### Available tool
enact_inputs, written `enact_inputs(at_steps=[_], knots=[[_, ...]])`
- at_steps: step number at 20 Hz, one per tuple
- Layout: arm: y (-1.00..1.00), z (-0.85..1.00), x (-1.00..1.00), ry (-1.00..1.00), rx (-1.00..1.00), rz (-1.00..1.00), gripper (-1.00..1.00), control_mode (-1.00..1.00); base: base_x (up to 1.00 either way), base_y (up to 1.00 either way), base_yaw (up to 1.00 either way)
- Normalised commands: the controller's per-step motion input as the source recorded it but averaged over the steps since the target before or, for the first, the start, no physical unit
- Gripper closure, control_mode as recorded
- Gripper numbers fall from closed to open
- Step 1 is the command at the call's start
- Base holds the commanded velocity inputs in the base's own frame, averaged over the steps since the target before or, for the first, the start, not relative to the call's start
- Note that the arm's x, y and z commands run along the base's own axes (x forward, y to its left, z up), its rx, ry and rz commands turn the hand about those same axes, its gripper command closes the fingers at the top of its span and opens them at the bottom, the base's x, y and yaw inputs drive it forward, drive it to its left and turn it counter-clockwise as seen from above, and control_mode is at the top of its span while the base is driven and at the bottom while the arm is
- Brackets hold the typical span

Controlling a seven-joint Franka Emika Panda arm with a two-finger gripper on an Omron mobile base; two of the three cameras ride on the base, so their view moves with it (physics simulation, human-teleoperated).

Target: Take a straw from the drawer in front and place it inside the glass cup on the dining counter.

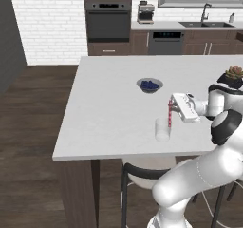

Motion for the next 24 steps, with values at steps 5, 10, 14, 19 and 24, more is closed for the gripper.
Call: enact_inputs(at_steps=[5, 10, 14, 19, 24], knots=[[-0.08, 0.04, -0.24, 0.0, 0.01, 0.0, 1.0, -1.0, 0.0, 0.0, 0.0], [0.0, 0.19, -0.1, 0.0, 0.0, 0.0, 1.0, -1.0, 0.0, 0.0, 0.0], [0.0, 0.22, 0.18, 0.0, 0.02, 0.0, 1.0, -1.0, 0.0, 0.0, 0.0], [0.03, 0.0, 0.18, 0.0, 0.01, 0.0, 1.0, -1.0, 0.0, 0.0, 0.0], [0.04, -0.32, 0.28, 0.0, 0.03, 0.0, 1.0, -1.0, 0.0, 0.0, 0.0]])
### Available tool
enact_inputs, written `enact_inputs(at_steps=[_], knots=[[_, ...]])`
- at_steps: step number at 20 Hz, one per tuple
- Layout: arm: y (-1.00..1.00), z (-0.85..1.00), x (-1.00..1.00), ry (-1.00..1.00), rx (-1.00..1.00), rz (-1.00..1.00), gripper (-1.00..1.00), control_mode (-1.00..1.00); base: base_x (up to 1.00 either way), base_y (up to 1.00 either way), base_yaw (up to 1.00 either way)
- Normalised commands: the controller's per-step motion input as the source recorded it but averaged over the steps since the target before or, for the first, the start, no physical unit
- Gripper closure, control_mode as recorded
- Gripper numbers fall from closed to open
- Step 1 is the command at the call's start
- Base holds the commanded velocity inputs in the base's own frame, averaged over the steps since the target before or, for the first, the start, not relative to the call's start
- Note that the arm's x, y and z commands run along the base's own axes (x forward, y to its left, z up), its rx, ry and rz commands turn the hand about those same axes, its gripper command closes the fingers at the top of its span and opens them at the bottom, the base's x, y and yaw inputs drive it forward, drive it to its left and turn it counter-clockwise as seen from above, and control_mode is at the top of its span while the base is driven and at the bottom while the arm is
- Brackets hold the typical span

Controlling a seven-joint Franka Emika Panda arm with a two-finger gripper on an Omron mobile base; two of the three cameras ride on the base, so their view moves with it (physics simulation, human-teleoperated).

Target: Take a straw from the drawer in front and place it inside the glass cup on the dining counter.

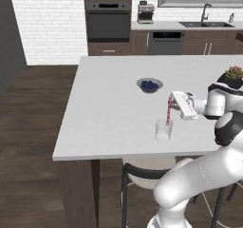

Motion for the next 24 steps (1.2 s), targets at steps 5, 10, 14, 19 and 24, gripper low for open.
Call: enact_inputs(at_steps=[5, 10, 14, 19, 24], knots=[[0.0, -0.33, 0.22, 0.0, 0.03, 0.0, 1.0, -1.0, 0.0, 0.0, 0.0], [0.0, -0.32, 0.11, 0.0, 0.01, 0.0, 1.0, -1.0, 0.0, 0.0, 0.0], [-0.01, -0.27, 0.1, 0.0, 0.0, 0.0, 1.0, -1.0, 0.0, 0.0, 0.0], [0.0, -0.2, 0.05, 0.0, 0.01, 0.0, 1.0, -1.0, 0.0, 0.0, 0.0], [0.0, -0.25, 0.02, 0.0, 0.0, 0.0, 1.0, -1.0, 0.0, 0.0, 0.0]])
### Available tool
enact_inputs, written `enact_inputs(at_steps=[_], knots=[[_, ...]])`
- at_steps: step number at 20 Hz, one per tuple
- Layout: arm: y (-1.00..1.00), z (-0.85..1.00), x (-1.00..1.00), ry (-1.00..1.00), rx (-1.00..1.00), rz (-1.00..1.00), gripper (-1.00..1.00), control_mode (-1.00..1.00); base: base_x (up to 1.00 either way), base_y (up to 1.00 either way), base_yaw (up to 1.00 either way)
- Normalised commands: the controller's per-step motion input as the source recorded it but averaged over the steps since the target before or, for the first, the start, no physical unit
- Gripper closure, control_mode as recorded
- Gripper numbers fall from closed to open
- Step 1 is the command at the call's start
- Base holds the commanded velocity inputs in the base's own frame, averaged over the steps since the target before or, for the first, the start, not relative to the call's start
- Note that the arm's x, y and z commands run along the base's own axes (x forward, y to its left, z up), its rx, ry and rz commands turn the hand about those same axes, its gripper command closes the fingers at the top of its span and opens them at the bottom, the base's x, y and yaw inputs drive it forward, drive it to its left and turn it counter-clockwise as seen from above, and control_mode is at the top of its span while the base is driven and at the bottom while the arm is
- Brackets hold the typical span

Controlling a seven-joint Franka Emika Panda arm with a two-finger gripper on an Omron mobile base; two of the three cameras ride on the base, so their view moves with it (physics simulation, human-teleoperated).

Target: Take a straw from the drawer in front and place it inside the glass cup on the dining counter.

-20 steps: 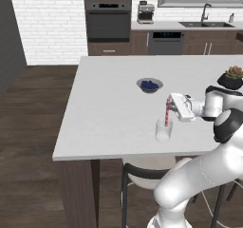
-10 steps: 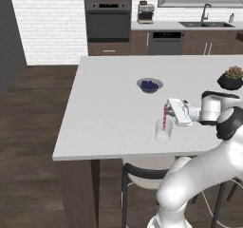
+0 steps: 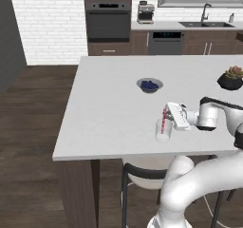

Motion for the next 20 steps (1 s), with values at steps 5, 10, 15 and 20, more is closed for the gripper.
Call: enact_inputs(at_steps=[5, 10, 15, 20], knots=[[0.0, -0.1, 0.0, -0.01, 0.0, 0.0, -1.0, -1.0, 0.0, 0.0, 0.0], [0.0, 0.17, 0.0, -0.01, 0.0, 0.0, -1.0, -1.0, 0.0, 0.0, 0.0], [0.0, 0.2, 0.0, 0.0, 0.0, -0.02, -1.0, -1.0, 0.0, 0.0, 0.0], [0.0, 0.58, 0.0, 0.0, 0.0, -0.04, -1.0, -1.0, 0.0, 0.0, 0.0]])
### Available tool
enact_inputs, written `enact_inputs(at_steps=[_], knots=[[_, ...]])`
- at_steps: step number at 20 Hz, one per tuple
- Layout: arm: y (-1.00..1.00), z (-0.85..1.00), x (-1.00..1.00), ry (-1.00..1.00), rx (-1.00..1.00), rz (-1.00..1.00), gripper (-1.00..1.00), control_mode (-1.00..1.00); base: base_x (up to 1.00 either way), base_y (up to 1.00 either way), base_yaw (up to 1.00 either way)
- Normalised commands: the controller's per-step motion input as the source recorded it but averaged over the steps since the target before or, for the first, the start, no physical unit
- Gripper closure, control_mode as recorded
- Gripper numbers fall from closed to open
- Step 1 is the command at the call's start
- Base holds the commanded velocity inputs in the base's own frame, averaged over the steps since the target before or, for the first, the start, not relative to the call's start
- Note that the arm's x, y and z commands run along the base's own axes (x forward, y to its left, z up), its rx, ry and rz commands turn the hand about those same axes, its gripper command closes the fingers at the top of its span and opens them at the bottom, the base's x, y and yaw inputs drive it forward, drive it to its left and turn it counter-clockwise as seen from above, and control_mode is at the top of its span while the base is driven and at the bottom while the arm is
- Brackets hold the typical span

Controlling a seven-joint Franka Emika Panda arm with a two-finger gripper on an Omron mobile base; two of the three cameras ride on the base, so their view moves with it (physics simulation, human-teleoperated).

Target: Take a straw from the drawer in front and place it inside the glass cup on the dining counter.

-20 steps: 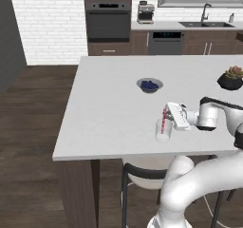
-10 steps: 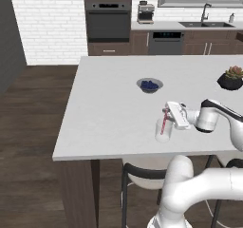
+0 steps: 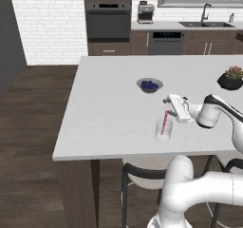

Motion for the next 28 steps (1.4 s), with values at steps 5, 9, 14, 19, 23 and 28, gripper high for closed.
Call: enact_inputs(at_steps=[5, 9, 14, 19, 23, 28], knots=[[0.0, 0.8, -0.11, -0.01, 0.0, -0.05, -1.0, -1.0, 0.0, 0.0, 0.0], [0.0, 0.88, -0.16, 0.0, -0.02, -0.1, -1.0, -1.0, 0.0, 0.0, 0.0], [0.0, 0.75, -0.24, -0.01, -0.11, -0.13, -1.0, -1.0, 0.0, 0.0, 0.0], [0.0, 0.65, -0.33, -0.01, -0.18, -0.14, -1.0, -1.0, 0.0, 0.0, 0.0], [0.01, 0.57, -0.28, 0.0, -0.2, -0.11, -1.0, -1.0, 0.0, 0.0, 0.0], [0.06, 0.39, -0.26, 0.0, -0.18, -0.1, -1.0, -1.0, 0.0, 0.0, 0.0]])
